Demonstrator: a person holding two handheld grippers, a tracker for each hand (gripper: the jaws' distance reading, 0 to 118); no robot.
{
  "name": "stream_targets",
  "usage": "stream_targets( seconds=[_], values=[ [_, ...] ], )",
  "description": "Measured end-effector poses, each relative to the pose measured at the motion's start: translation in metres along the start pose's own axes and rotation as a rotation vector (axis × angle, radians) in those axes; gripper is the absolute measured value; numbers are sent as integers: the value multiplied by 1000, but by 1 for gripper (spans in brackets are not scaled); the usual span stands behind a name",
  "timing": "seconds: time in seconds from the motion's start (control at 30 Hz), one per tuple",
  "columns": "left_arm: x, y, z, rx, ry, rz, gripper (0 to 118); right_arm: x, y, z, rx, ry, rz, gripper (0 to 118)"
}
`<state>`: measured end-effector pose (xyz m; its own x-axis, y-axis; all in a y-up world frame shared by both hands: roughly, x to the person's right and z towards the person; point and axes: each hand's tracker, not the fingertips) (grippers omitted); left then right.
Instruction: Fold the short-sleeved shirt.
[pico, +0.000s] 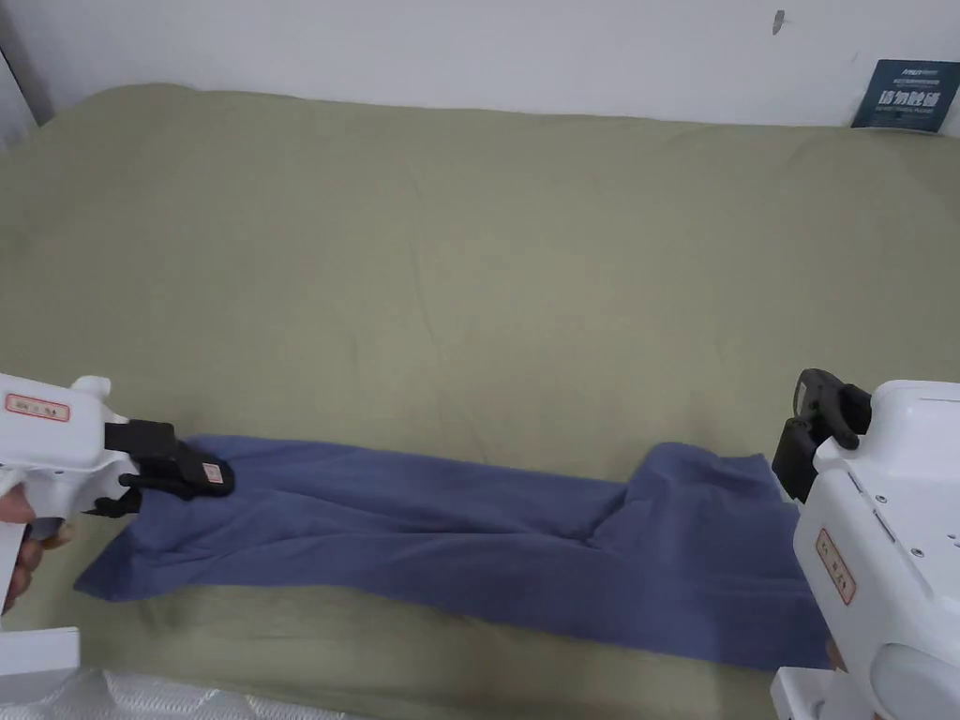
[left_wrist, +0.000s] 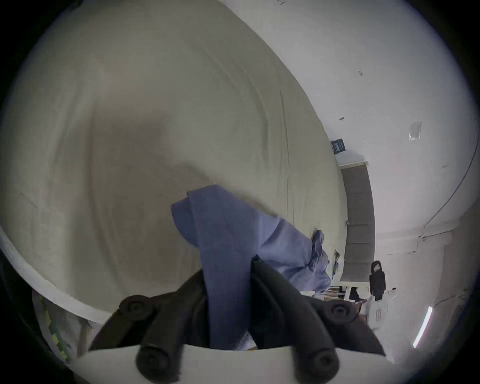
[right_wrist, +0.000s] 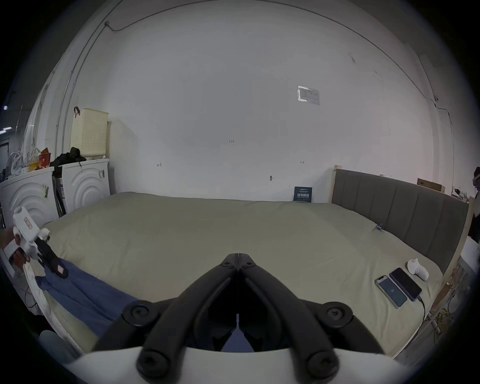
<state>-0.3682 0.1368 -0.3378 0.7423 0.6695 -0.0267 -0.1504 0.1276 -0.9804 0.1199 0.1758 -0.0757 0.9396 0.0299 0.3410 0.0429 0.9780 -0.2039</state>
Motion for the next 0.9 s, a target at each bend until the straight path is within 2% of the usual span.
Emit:
stream_targets(
  seconds=[0.17,0.27,0.37,0.6,0.77,0.8,0.83,0.87,0.9],
  values=[
    [45,-11,6,2,-4,-68,6,-2,-3,1,-8,19,-9,0],
    [85,-21,-5,-27,-46,-143,6,-1,-5,3,-17,28,-18,0],
    [125,-34,-26,-33,-25,-185,6,1,-8,7,-17,31,-16,0],
    [196,-72,-115,-78,1,-279,6,16,-12,12,-31,22,-23,0],
    [221,-101,-191,-74,60,-331,7,28,-17,13,-49,8,-17,0],
    [219,-98,-210,-79,60,-344,13,30,-19,12,-54,4,-17,0],
    [220,-100,-223,-90,54,-351,51,32,-20,11,-61,2,-18,0],
    [220,-103,-236,-136,23,-362,97,34,-21,10,-68,-1,-17,0],
    [221,-106,-244,-165,19,-376,118,35,-23,10,-72,-4,-16,0]
  ],
)
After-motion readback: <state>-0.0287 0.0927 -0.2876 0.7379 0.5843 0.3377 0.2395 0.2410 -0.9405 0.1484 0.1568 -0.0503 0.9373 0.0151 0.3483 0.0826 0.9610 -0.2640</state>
